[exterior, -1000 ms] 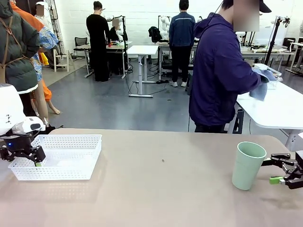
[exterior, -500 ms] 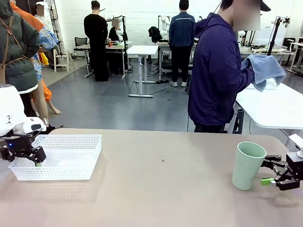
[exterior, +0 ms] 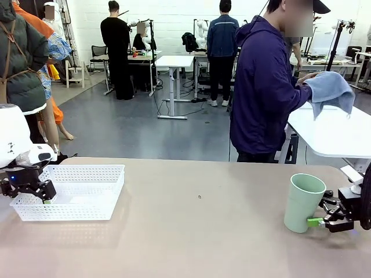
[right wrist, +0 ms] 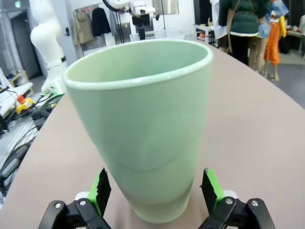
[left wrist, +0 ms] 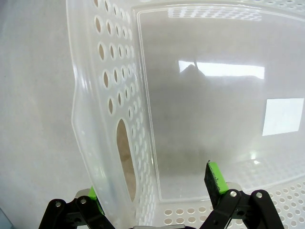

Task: Clean and organize the cups into the basket.
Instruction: Pick up the Organizing basket and move it to the center of the table, then pick up the Reusable plastic cup from the right side of the table and place it inside the Organizing basket.

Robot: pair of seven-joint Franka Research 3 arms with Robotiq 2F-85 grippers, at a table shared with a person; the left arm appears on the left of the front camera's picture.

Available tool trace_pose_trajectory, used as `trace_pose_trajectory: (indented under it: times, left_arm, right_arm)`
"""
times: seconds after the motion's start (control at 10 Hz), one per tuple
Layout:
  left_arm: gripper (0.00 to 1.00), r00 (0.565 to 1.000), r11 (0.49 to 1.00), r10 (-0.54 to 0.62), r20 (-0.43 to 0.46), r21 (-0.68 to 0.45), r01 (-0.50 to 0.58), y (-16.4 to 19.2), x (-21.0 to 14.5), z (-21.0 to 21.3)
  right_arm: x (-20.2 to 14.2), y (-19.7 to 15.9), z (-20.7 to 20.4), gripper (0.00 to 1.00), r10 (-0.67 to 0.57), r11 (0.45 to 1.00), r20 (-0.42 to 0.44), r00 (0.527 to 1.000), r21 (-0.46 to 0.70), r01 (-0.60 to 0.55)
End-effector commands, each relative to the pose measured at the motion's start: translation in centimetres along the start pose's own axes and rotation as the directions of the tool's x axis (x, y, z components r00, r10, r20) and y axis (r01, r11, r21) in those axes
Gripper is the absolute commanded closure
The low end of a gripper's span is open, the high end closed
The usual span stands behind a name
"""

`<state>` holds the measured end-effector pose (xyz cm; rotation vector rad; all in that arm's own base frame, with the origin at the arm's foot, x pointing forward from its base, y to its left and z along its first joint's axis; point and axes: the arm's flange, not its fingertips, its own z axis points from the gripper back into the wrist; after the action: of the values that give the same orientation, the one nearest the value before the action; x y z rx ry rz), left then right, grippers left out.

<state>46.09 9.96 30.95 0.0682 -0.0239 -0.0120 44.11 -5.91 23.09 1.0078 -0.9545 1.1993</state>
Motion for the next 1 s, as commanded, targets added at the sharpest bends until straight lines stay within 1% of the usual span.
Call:
trace_pose_trajectory:
  times: [0.0, 0.3, 0.4, 0.5, 0.6, 0.7, 0.8, 0.9]
  left_arm:
    - [0.00, 1.000, 1.000, -0.008, -0.030, 0.018, 0.009, -0.4, -0.4, -1.6]
    - [0.00, 0.998, 1.000, -0.005, -0.063, 0.000, 0.005, -0.5, -0.2, -2.1]
    - [0.00, 0.998, 1.000, -0.007, -0.061, -0.011, 0.007, -0.5, -0.2, -2.1]
    - [0.00, 0.998, 1.000, -0.013, -0.068, -0.013, 0.013, -0.5, -0.2, -2.1]
    - [0.60, 0.997, 0.999, -0.032, -0.073, -0.014, 0.031, -0.5, -0.2, -2.2]
    - [0.60, 0.997, 0.999, -0.034, -0.075, -0.013, 0.033, -0.5, -0.1, -2.2]
    - [1.00, 0.997, 0.999, -0.035, -0.072, -0.010, 0.034, -0.4, -0.1, -2.1]
    - [0.64, 0.997, 0.999, -0.033, -0.072, -0.009, 0.032, -0.3, -0.2, -2.1]
  right_arm:
    - [0.1, -0.5, -1.5, 0.00, 0.040, 0.999, 0.009, 0.999, -0.021, -0.039]
    - [0.4, -0.4, -2.7, 0.00, 0.043, 0.999, 0.010, 0.999, -0.008, -0.043]
    - [0.3, -0.4, -2.7, 0.00, 0.044, 0.999, 0.013, 0.999, 0.007, -0.044]
    - [0.3, -0.3, -2.5, 0.59, 0.063, 0.998, 0.018, 0.998, 0.022, -0.063]
    - [0.2, -0.3, -2.5, 0.59, 0.074, 0.997, 0.016, 0.997, 0.032, -0.075]
    - [0.1, -0.3, -2.5, 1.00, 0.074, 0.997, 0.016, 0.997, 0.029, -0.075]
    - [0.1, -0.3, -2.5, 0.65, 0.072, 0.997, 0.017, 0.997, 0.025, -0.072]
    - [0.1, -0.3, -2.4, 1.00, 0.066, 0.998, 0.016, 0.998, 0.023, -0.066]
